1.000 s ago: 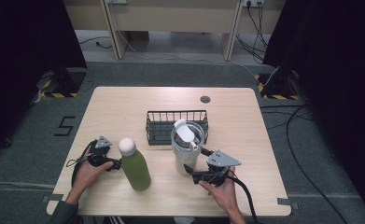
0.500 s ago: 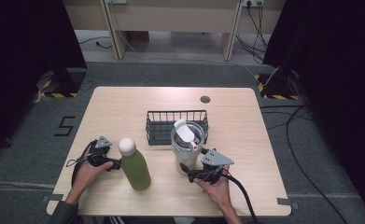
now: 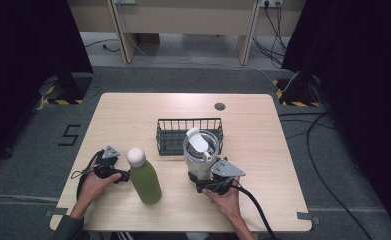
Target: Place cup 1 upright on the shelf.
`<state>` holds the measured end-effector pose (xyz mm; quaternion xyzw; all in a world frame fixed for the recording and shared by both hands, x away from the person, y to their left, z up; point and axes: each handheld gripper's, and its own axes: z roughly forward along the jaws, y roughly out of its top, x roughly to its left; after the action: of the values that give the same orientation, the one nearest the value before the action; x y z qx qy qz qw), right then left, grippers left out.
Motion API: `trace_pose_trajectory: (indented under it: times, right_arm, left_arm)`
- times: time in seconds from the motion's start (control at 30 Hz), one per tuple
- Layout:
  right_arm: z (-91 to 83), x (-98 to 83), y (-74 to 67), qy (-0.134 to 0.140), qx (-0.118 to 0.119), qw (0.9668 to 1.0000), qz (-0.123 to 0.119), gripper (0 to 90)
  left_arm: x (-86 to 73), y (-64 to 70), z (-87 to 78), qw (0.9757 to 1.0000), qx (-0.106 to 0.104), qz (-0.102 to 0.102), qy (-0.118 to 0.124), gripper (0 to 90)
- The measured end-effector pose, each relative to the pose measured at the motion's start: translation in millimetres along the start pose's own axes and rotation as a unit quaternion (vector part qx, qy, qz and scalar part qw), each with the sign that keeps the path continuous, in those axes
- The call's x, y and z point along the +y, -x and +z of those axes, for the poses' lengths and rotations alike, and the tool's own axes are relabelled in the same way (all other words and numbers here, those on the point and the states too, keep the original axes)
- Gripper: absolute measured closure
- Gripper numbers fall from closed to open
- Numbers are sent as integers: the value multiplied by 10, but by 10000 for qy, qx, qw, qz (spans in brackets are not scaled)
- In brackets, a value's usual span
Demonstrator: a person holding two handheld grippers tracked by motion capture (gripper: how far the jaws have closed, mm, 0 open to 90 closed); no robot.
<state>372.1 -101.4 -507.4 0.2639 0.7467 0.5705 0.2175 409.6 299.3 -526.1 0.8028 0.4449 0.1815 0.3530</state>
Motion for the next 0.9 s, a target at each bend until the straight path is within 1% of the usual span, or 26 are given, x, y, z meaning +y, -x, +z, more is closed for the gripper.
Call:
trace_pose_trajectory:
  times: [0.2, 0.3, 0.43, 0.57, 0.9]
  right_arm:
    - [23, -7, 7, 57, 30, 10000, 24, 92]
    - [31, -13, 6, 91, 2, 10000, -13, 96]
    - [33, -16, 4, 110, -3, 9999, 23, 99]
    - [35, -20, 3, 120, -3, 9999, 68, 100]
    - [38, -17, 6, 102, 25, 9999, 82, 100]
  left_arm:
    - [1, 0, -1, 10000, -2, 1, -7, 0]
    - [1, 0, -1, 10000, -2, 1, -8, 0]
    - [0, 0, 0, 10000, 0, 2, -1, 0]
    - [0, 0, 0, 10000, 0, 1, -1, 0]
    - [1, 0, -1, 10000, -2, 1, -9, 0]
